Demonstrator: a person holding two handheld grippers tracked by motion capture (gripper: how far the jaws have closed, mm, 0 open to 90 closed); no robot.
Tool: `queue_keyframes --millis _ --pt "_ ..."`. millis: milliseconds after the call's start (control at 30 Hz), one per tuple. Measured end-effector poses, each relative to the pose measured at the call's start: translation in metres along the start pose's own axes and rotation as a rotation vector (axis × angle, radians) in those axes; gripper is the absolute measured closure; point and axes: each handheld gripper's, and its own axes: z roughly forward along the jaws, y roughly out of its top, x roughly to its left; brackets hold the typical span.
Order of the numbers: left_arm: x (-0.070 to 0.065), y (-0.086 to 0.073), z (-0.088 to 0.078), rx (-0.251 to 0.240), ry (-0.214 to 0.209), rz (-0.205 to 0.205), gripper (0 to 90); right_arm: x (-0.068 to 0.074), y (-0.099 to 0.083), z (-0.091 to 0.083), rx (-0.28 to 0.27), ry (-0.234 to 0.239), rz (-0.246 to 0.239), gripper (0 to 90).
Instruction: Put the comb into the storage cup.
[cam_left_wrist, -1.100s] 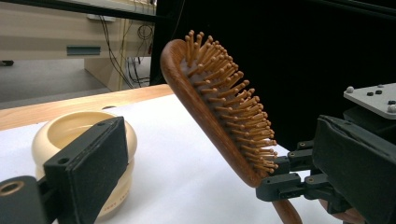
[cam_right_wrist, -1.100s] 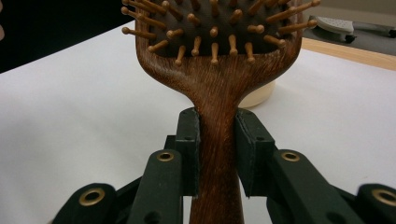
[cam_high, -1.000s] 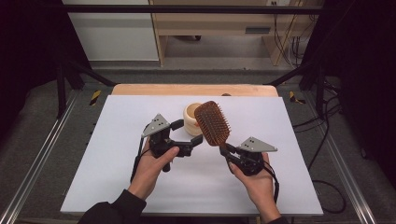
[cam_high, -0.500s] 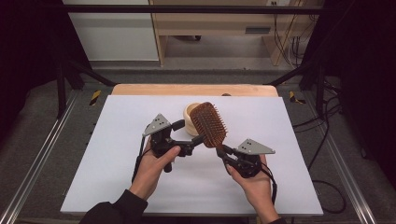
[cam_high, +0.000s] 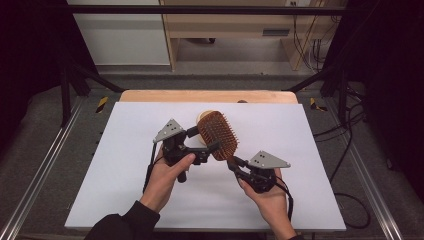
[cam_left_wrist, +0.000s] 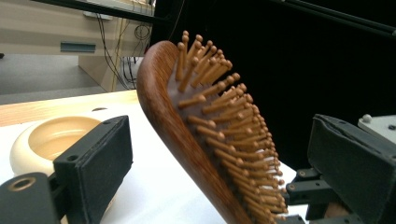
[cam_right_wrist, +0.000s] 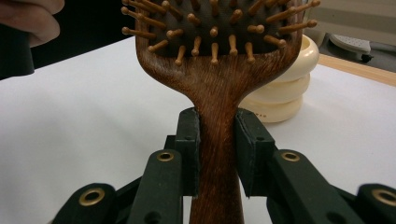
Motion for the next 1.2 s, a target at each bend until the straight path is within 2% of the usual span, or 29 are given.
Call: queue_keyframes --millis 200,500,867,1200 --pt "0.006 0.003 0.003 0.005 0.008 -0.03 8.2 0.002 0.0 0.002 -0.003 0.008 -0.012 72.9" --pt "0.01 0.008 0.006 0.006 -0.011 -0.078 11.8 0.005 0.0 0.002 -0.008 0.011 -0.02 73.0" --pt "0.009 0.011 0.01 0.002 -0.033 -0.085 19.9 0.006 0.0 0.003 -0.015 0.013 -0.026 72.9" --pt "0.009 0.008 0.011 -0.002 -0.045 -0.124 28.6 0.007 0.001 0.002 -0.02 0.007 -0.035 72.9"
